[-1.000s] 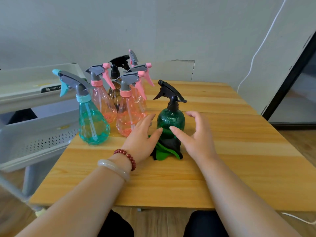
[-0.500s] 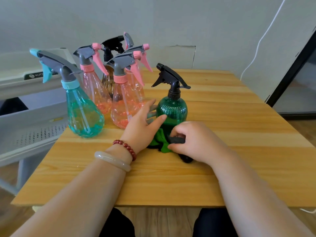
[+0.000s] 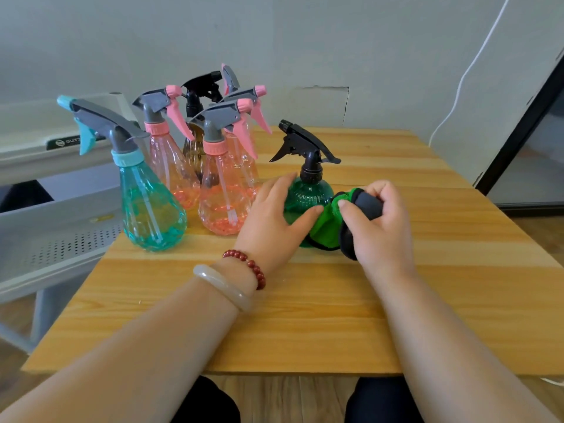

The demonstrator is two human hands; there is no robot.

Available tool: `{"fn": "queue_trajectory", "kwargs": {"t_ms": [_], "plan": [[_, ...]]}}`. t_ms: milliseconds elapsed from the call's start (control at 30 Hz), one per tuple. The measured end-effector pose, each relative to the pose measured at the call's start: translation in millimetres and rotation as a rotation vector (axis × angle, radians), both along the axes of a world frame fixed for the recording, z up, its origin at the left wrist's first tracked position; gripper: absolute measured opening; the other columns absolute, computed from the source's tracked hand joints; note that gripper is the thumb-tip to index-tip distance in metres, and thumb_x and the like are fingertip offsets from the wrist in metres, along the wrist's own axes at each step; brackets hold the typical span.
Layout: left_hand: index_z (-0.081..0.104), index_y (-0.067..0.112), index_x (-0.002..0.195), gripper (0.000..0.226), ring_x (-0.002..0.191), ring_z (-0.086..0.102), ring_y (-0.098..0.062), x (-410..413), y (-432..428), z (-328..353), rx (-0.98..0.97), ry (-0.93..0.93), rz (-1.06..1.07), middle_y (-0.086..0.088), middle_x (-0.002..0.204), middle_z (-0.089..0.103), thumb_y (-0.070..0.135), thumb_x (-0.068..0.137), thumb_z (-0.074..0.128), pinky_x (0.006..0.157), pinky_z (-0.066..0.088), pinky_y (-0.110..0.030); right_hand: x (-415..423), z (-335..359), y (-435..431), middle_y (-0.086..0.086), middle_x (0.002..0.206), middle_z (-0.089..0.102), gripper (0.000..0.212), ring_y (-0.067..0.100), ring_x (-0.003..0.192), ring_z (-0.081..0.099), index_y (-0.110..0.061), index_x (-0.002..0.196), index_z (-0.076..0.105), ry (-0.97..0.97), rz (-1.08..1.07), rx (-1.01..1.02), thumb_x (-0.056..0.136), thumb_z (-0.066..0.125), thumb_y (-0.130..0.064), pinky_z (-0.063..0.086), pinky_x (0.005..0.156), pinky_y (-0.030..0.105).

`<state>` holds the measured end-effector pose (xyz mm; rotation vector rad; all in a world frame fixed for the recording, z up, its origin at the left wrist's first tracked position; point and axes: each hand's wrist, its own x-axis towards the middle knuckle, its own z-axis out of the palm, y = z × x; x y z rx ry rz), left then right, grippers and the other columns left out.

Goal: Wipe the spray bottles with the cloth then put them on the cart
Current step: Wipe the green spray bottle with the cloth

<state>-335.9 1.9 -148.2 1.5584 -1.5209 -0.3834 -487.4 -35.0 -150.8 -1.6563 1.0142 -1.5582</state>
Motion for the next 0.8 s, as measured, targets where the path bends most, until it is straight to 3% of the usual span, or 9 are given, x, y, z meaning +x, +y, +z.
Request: {"fn": "queue_trajectory", "kwargs": {"t_ms": [167,333,467,567,633,800], "plan": [[0.051,0.027,0.134,0.052,0.119,0.052,-0.011,-7,-19,10,0.042,0.126,0.018,0.005,0.128,0.054,0.047,0.089,0.066,0.100,0.045,-0.027,1,-1,0,-0.011,0.082,0.053,0.030,0.008,0.072,0.051,-0.034,0.083,0.046,0.021,-0.055,0.015,0.078,0.076,-0.030,0.046,0.065,0.027],[0.051,0.037,0.124,0.040,0.113,0.058,-0.010,-9,-18,-6,-0.031,0.282,0.025,0.014,0.119,0.059,0.041,0.088,0.069,0.099,0.051,-0.038,1,5,-5,-0.010,0.084,0.058,0.028,0.001,0.071,0.054,-0.032,0.086,0.052,-0.030,-0.071,0.043,0.082,0.078,-0.025,0.047,0.065,0.019],[0.044,0.028,0.139,0.059,0.110,0.057,0.006,-7,-16,-12,-0.043,0.357,0.005,0.017,0.123,0.058,0.034,0.087,0.072,0.096,0.050,-0.024,5,21,-3,-0.012,0.081,0.060,0.024,0.001,0.070,0.057,-0.033,0.084,0.056,-0.098,-0.019,0.014,0.079,0.079,-0.027,0.047,0.063,0.015],[0.033,0.027,0.144,0.069,0.110,0.050,0.016,-6,-13,-14,-0.057,0.376,-0.021,0.017,0.127,0.052,0.026,0.087,0.072,0.091,0.045,-0.015,6,42,-6,-0.016,0.069,0.062,0.017,0.000,0.063,0.057,-0.027,0.086,0.057,-0.230,0.105,0.038,0.077,0.064,-0.014,0.045,0.057,0.015],[0.030,0.029,0.144,0.071,0.114,0.050,0.010,-8,-11,-15,-0.089,0.376,0.005,0.013,0.133,0.046,0.031,0.087,0.073,0.090,0.046,-0.017,6,57,-9,-0.018,0.066,0.063,0.023,0.001,0.062,0.057,-0.030,0.087,0.058,-0.169,0.105,0.000,0.073,0.056,-0.013,0.045,0.056,0.016],[0.011,0.027,0.155,0.094,0.122,0.042,0.004,-15,-10,-13,-0.183,0.276,0.097,0.012,0.149,0.021,0.046,0.084,0.069,0.094,0.033,-0.005,12,87,-17,-0.015,0.098,0.067,0.032,0.003,0.089,0.065,-0.040,0.099,0.056,0.078,0.163,-0.187,0.079,0.068,-0.018,0.049,0.071,0.017]]}}
